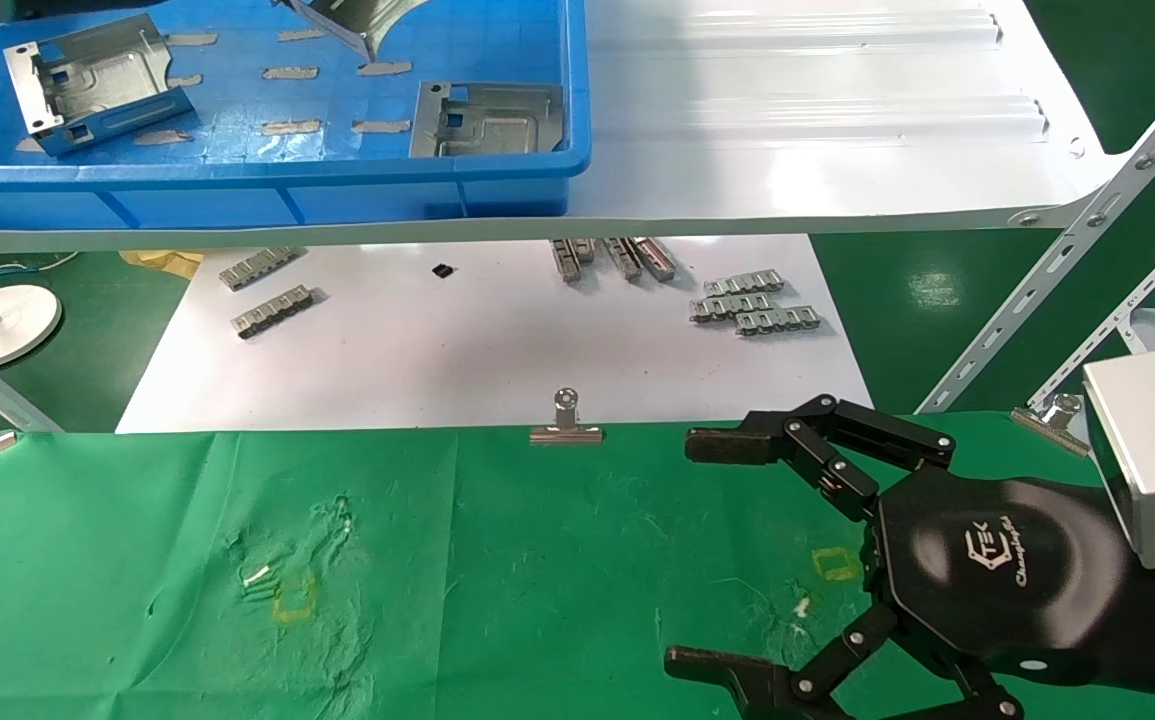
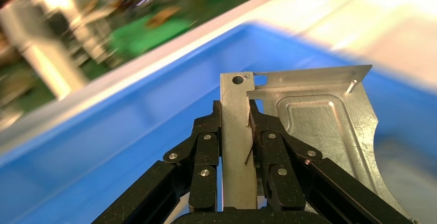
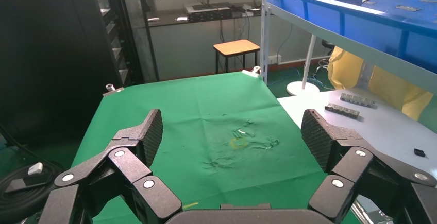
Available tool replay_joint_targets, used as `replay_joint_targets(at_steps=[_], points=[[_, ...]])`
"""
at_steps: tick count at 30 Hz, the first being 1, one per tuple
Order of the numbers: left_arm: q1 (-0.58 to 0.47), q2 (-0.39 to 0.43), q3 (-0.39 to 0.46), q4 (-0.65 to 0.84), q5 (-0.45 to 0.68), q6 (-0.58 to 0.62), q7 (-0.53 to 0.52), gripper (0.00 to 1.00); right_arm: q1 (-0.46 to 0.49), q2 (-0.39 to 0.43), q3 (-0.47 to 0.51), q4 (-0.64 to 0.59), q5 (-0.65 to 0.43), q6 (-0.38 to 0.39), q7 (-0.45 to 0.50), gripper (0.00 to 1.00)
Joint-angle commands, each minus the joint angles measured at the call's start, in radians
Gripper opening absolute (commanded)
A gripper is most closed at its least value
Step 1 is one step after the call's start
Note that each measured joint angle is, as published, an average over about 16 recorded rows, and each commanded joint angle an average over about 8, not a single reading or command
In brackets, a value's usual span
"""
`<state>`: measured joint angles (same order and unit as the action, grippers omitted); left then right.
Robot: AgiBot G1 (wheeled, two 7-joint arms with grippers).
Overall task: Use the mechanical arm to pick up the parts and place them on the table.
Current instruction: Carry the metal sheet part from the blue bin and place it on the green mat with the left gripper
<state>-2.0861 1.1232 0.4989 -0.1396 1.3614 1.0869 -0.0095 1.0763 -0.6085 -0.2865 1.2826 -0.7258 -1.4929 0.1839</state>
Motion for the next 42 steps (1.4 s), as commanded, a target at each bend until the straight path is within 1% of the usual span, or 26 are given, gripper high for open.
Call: replay_joint_targets(at_steps=[1, 7, 11, 14, 19, 21, 23, 27, 31, 37, 42], points=[[0.002, -0.023, -0.018, -0.016, -0.031, 0.086, 0.033, 0.00, 0.000, 0.000, 0.000, 0.000, 0.000, 0.000, 0.000, 1.00], [0.053, -0.098, -0.047, -0.064, -0.095, 0.367, 0.173, 0.00, 0.000, 0.000, -0.001, 0.000, 0.000, 0.000, 0.000, 1.00], [0.132, -0.154, -0.059, -0.131, -0.163, 0.491, 0.271, 0.00, 0.000, 0.000, -0.001, 0.000, 0.001, 0.000, 0.000, 1.00], [0.217, -0.213, -0.045, -0.228, -0.226, 0.521, 0.316, 0.00, 0.000, 0.000, -0.001, 0.000, 0.001, 0.000, -0.001, 1.00], [0.380, -0.330, 0.033, -0.423, -0.304, 0.515, 0.381, 0.00, 0.000, 0.001, -0.001, 0.000, 0.001, 0.001, -0.001, 1.00], [0.442, -0.362, 0.071, -0.470, -0.314, 0.510, 0.436, 0.00, 0.000, 0.001, -0.001, 0.000, 0.001, 0.001, -0.001, 1.00], [0.497, -0.381, 0.105, -0.487, -0.308, 0.501, 0.519, 0.00, 0.000, 0.001, -0.002, 0.000, 0.001, 0.001, -0.001, 1.00], [0.568, -0.380, 0.145, -0.423, -0.283, 0.476, 0.699, 0.00, 0.000, 0.001, -0.002, 0.000, 0.001, 0.001, -0.001, 1.00], [0.576, -0.364, 0.155, -0.299, -0.262, 0.455, 0.826, 0.00, 0.000, 0.001, -0.002, 0.000, 0.001, 0.001, -0.001, 1.00], [0.553, -0.347, 0.169, -0.155, -0.227, 0.439, 0.942, 0.00, 0.001, 0.001, -0.002, 0.000, 0.002, 0.001, -0.001, 1.00], [0.529, -0.325, 0.180, -0.067, -0.208, 0.445, 0.971, 0.00, 0.001, 0.001, -0.003, 0.000, 0.002, 0.001, -0.001, 1.00]])
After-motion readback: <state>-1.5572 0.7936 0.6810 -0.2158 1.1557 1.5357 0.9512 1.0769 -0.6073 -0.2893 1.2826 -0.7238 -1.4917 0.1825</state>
